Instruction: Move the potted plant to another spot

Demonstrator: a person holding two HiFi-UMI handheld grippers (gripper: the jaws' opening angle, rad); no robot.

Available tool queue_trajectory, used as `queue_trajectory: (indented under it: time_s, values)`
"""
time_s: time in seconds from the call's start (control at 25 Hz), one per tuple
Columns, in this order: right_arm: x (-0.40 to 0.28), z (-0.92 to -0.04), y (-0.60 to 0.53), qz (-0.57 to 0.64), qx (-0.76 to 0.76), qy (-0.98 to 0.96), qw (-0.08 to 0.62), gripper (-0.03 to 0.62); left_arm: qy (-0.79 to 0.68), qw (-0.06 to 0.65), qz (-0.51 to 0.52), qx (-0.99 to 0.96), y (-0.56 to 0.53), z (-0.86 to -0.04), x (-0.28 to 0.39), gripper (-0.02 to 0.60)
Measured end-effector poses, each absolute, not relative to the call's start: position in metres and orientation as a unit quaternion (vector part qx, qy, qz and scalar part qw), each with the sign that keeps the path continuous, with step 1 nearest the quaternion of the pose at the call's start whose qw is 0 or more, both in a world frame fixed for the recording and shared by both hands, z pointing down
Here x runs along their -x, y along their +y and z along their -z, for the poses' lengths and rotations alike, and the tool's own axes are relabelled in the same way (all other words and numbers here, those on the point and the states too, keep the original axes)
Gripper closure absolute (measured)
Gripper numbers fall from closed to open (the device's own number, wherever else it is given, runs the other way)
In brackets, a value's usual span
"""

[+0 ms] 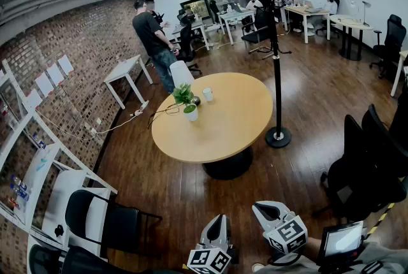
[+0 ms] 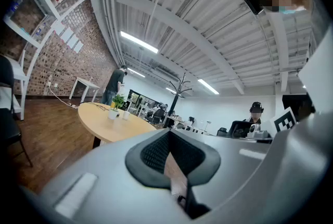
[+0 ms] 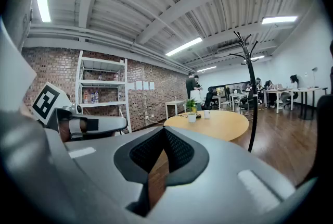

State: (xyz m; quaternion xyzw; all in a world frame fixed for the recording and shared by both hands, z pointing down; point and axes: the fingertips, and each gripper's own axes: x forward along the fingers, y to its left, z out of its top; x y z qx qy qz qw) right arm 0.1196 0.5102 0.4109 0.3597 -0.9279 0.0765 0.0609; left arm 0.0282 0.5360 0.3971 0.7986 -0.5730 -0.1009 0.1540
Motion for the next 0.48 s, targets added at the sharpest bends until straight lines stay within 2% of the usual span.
queue_trajectory:
  time_s: [0.48]
  values:
    - [-0.097,-0.428,0.356,-0.09,-0.334,-0.937,0.045,0.588,-0.607,0.153,0.081,-0.775,0.391,-0.413,-0.004,0.58]
